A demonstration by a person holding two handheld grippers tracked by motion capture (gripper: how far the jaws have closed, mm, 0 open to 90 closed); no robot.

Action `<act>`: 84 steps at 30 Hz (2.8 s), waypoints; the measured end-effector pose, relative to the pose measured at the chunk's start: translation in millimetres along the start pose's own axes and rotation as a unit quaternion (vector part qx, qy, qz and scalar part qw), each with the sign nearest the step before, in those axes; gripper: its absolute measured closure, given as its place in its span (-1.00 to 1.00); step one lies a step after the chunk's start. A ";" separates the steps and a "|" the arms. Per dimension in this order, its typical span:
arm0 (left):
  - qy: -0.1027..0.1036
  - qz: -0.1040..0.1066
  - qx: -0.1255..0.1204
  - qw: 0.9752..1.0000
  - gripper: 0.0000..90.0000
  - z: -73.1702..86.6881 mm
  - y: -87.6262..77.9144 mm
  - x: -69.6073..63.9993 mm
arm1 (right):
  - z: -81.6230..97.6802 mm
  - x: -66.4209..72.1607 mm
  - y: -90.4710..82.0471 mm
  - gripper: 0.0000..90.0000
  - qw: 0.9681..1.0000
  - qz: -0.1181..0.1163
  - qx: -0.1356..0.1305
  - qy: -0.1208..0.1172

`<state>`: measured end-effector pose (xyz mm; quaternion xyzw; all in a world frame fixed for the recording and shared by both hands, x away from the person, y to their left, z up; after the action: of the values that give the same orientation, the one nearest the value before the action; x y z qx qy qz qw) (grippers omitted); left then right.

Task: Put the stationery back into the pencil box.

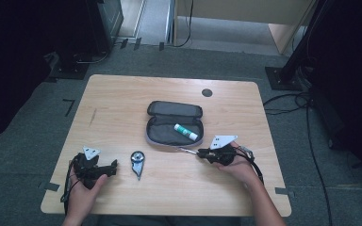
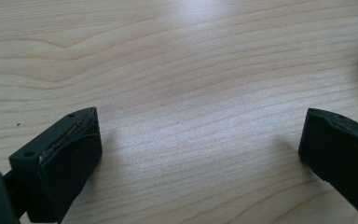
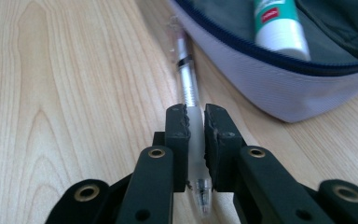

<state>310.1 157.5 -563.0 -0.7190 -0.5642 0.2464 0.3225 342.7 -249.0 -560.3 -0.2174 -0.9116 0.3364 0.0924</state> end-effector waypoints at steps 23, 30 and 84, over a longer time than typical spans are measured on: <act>0.000 0.000 0.000 1.000 -1.00 0.0 0.0 0.0 | -39.5 27.2 -14.5 0.81 0.998 -0.028 -0.046 -0.042; 0.001 0.000 0.001 1.000 -1.00 0.0 -0.1 0.1 | -61.2 24.6 -9.1 0.81 0.997 -0.017 -0.054 -0.047; 0.001 0.000 0.000 1.000 -1.00 0.0 0.0 0.1 | -67.2 -3.3 -0.1 0.33 0.997 0.040 -0.057 0.026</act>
<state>310.1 157.6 -563.0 -0.7189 -0.5640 0.2463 0.3231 366.7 -212.1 -509.5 -0.2674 -0.9171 0.2818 0.0896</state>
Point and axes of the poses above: each handheld gripper's, and its own axes: y roughly forward along the jaws, z roughly out of its underside, x roughly to its left, the point moved 6 cm from there along y, roughly forward along the jaws, and after that the axes turned 1 degree about x, right-handed, at the moved point
